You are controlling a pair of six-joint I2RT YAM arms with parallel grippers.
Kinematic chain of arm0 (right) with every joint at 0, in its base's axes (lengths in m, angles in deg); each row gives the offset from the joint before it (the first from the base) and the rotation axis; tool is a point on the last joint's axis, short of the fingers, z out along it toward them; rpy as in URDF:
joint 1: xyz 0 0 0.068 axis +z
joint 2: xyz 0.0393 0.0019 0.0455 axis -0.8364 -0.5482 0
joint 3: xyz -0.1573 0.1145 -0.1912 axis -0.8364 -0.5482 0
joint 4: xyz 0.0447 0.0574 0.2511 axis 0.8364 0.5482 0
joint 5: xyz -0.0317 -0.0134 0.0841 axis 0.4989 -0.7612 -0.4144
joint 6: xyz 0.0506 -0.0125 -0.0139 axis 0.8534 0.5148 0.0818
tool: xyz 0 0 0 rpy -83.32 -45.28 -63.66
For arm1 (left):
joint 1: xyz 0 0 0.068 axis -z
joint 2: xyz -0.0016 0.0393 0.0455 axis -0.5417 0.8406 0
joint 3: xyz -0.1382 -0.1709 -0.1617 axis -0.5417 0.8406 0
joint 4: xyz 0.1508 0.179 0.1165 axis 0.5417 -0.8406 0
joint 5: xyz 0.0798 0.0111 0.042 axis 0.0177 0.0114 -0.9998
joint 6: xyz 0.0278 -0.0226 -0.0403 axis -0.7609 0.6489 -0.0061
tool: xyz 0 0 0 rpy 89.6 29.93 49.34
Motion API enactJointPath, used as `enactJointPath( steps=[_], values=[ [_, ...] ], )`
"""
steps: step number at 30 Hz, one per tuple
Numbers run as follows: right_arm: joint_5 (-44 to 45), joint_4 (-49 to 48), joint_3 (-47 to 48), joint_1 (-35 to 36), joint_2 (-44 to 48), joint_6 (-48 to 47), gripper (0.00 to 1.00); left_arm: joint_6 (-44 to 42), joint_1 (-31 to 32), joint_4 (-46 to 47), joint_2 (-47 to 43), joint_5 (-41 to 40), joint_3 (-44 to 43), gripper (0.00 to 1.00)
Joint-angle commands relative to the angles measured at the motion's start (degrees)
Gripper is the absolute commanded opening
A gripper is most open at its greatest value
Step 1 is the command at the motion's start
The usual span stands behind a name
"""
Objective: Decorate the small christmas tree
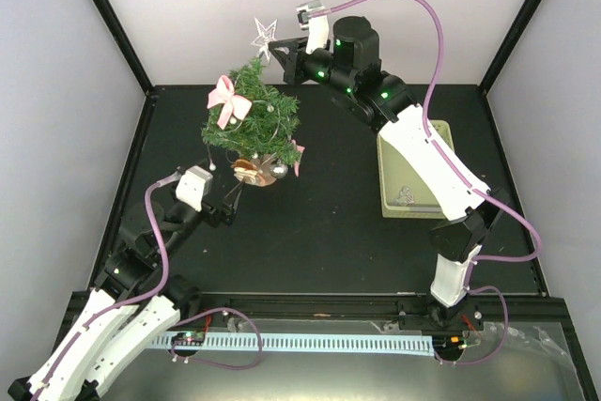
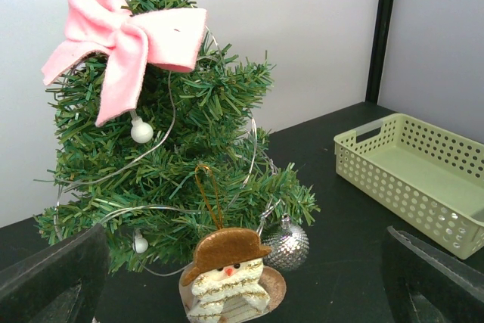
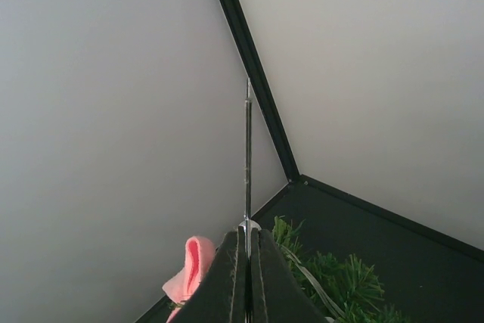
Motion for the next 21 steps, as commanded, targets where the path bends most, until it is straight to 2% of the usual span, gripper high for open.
enactJointPath(
  steps=[1,21],
  values=[
    [-0.63,-0.39,1.09,0.19,1.61,-0.87,0.01,-0.67,-0.39,-0.25,-0.32,-0.84,0.29,0.99],
    [0.59,-0.92,-0.22,0.2,2.8,-1.66,0.01,-0.77,-0.35,-0.25,-0.31,-0.84,0.39,0.99]
  ],
)
